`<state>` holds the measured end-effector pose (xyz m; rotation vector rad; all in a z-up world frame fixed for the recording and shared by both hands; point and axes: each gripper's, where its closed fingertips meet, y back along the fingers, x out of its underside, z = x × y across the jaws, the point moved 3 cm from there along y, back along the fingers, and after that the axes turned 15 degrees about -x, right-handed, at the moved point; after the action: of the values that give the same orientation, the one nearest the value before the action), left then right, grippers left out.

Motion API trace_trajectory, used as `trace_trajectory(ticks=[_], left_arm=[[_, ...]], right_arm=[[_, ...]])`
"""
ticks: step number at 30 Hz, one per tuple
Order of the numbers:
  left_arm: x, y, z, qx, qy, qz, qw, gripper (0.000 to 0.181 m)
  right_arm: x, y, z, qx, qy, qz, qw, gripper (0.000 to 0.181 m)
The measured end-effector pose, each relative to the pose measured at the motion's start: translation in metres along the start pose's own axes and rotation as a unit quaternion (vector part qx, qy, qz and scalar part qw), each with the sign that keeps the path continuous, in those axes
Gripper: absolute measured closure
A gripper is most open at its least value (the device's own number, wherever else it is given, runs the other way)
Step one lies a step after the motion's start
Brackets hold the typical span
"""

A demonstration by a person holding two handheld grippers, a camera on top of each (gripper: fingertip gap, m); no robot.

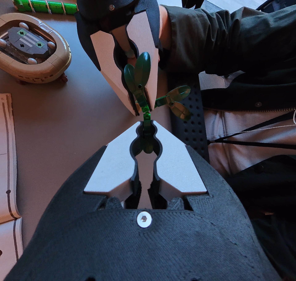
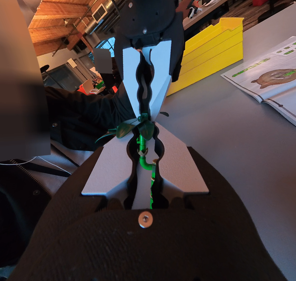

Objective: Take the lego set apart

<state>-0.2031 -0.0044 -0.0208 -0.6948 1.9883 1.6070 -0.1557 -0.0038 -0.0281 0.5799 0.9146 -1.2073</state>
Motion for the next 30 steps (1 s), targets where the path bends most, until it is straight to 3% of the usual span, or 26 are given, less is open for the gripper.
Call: trace_trajectory(ticks=[8,17,21,24,30], left_arm=[[0.004,-0.008,-0.002,-0.010,-0.008,0.027,1.000,0.175],[-0.004,-0.007,0.005,0.016,0.040,-0.014,0.999,0.168],[0.005,-0.011,0.006,0.007,0.013,0.002,1.000,0.174],[0.012,-0.016,0.008,-0.012,-0.005,0.027,1.000,0.165],[0.010,-0.017,0.005,0.000,-0.009,0.019,1.000,0.171]], right_arm=[[0.009,-0.002,0.002,-0.003,-0.018,0.038,0.999,0.175],[0.006,0.001,0.000,0.027,0.009,0.051,0.998,0.176],[0.011,0.000,-0.004,0.034,0.001,0.062,0.998,0.176],[0.011,0.000,-0.004,0.029,-0.003,0.058,0.998,0.175],[0.009,0.001,-0.003,0.016,-0.014,0.035,0.999,0.175]])
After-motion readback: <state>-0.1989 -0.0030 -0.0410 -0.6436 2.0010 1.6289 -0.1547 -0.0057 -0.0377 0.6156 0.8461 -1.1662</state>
